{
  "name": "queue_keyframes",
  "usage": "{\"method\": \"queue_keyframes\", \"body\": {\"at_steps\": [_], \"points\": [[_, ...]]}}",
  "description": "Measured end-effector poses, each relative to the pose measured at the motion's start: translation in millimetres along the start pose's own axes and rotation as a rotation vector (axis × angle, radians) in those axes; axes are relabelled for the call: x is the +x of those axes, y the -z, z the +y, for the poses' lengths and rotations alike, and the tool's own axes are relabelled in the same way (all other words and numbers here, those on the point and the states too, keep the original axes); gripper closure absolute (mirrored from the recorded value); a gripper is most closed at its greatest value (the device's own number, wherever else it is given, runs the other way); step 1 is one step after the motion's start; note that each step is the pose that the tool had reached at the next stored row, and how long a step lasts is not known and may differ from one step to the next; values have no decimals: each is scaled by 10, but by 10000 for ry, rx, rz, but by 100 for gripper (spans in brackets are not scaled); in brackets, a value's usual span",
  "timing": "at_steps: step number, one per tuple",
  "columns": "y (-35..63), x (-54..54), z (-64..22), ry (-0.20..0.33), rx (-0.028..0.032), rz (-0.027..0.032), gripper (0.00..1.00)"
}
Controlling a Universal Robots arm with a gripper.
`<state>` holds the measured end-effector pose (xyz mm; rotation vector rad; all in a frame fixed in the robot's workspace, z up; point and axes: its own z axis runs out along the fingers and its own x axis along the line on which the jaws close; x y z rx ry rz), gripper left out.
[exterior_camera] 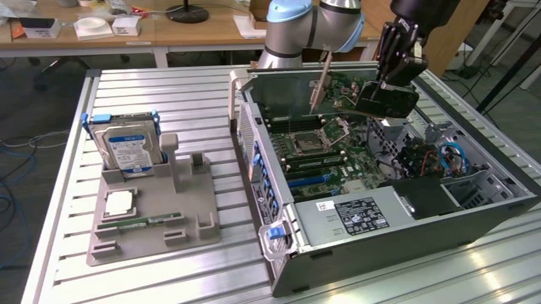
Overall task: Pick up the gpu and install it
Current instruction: 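Insert the gpu into the slot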
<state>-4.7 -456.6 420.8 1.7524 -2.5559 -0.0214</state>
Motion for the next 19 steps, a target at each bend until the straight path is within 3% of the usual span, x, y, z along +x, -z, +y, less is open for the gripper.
{"method": "queue_keyframes", "body": {"at_steps": [19], "points": [[1, 0, 0, 781, 21, 28, 74]]}}
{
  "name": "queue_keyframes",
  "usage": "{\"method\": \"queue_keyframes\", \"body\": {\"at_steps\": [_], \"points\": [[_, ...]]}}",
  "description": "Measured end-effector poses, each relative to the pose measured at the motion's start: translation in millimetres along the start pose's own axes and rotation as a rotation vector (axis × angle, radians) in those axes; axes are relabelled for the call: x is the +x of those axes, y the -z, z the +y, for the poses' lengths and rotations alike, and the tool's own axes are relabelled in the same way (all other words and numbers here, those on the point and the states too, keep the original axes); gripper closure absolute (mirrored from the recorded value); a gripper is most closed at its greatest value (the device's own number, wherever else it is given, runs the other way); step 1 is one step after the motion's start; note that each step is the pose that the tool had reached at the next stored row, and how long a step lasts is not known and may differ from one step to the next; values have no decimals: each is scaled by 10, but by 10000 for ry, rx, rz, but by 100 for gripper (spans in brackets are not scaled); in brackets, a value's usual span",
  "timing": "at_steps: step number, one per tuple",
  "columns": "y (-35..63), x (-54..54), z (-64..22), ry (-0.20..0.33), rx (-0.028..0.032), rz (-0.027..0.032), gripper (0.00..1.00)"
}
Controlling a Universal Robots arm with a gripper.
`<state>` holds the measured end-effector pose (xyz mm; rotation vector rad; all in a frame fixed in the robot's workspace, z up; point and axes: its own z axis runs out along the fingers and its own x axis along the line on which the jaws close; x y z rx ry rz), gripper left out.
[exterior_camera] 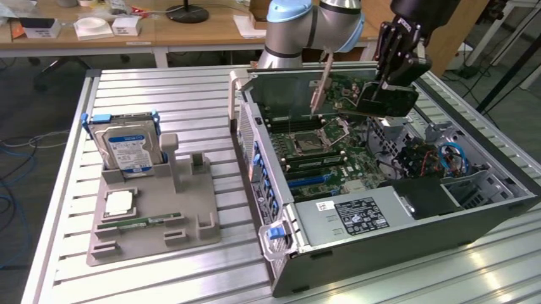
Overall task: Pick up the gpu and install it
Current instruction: 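Insert the gpu into the slot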
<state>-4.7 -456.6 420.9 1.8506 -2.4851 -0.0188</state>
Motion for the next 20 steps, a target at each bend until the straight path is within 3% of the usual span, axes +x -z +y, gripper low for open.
{"method": "queue_keyframes", "body": {"at_steps": [20], "points": [[3, 0, 0, 819, 22, 29, 74]]}}
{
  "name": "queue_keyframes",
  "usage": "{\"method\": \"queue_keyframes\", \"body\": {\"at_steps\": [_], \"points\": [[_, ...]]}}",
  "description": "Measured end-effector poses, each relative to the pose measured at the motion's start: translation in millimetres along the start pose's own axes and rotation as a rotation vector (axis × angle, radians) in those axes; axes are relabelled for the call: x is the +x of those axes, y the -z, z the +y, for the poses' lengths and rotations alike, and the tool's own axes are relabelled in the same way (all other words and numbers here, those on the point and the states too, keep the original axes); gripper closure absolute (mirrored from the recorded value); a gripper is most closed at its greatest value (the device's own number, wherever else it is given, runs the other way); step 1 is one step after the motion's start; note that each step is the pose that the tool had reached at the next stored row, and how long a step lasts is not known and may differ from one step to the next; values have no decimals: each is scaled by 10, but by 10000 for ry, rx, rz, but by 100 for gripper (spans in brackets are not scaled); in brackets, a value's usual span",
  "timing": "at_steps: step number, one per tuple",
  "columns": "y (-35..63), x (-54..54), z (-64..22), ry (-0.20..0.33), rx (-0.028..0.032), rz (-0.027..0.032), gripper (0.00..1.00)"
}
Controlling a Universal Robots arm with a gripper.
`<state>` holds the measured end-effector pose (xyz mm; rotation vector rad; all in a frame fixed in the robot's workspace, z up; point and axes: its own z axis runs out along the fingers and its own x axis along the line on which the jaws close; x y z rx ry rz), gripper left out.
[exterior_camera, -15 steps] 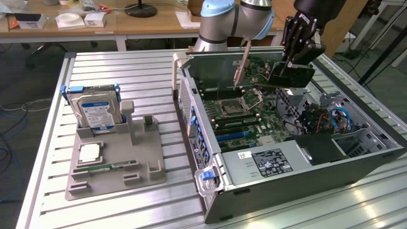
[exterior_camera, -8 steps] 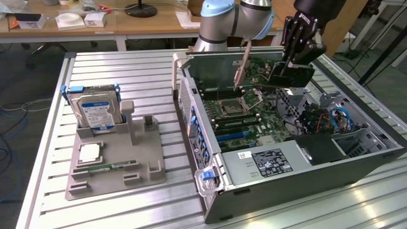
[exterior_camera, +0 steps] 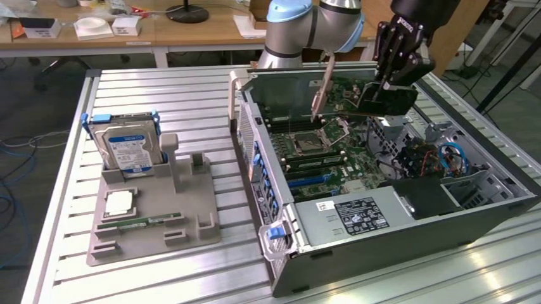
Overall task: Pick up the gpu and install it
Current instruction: 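Insert the gpu into the slot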
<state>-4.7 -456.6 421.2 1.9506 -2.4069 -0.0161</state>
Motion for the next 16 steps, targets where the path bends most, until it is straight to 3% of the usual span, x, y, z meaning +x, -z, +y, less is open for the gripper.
{"method": "queue_keyframes", "body": {"at_steps": [16], "points": [[1, 0, 0, 619, 17, 22, 74]]}}
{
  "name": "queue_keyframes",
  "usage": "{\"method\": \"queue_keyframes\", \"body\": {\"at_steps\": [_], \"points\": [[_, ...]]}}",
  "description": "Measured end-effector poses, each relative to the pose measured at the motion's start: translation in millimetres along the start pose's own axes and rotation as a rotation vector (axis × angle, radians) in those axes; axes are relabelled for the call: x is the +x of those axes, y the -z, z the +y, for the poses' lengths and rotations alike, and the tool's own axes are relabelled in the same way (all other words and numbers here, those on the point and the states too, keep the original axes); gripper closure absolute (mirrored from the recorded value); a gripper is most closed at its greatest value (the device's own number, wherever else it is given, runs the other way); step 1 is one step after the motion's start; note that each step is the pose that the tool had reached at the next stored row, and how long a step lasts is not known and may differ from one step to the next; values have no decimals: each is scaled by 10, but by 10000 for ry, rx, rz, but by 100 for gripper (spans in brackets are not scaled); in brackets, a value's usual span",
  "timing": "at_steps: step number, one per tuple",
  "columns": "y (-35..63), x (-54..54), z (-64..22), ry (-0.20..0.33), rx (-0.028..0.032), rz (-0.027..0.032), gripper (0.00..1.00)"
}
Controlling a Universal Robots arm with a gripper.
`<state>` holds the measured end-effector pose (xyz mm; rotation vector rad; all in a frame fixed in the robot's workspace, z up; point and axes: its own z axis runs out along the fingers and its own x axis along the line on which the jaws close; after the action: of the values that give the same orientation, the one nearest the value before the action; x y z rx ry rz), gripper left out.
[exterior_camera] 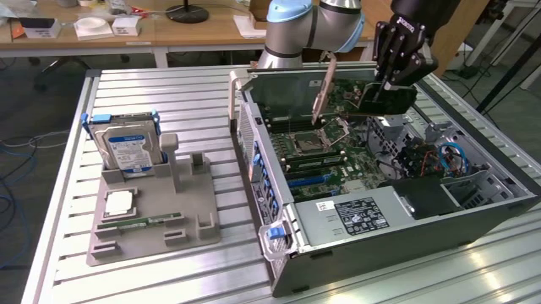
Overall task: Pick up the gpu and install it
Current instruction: 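Insert the gpu into the slot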
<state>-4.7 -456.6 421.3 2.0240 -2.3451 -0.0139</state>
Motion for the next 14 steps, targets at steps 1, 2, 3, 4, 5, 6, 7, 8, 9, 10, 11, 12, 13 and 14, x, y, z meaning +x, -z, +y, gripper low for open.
{"method": "queue_keyframes", "body": {"at_steps": [1, 2, 3, 4, 5, 6, 7, 8, 9, 10, 11, 12, 13, 14], "points": [[0, 0, 0, 42, 1, 1, 74], [0, 0, 0, 86, 2, 3, 74], [0, 0, 0, 130, 3, 5, 74], [0, 0, 0, 173, 5, 6, 74], [0, 0, 0, 218, 5, 8, 74], [0, 0, 0, 260, 7, 9, 74], [0, 0, 0, 298, 8, 11, 74], [0, 0, 0, 309, 8, 13, 74], [0, 0, 0, 309, 8, 13, 74], [0, 0, 0, 309, 8, 13, 74], [0, 0, 0, 315, 8, 13, 74], [0, 0, 0, 346, 10, 13, 74], [0, 0, 0, 429, 12, 17, 74], [0, 0, 0, 548, 15, 20, 74]]}}
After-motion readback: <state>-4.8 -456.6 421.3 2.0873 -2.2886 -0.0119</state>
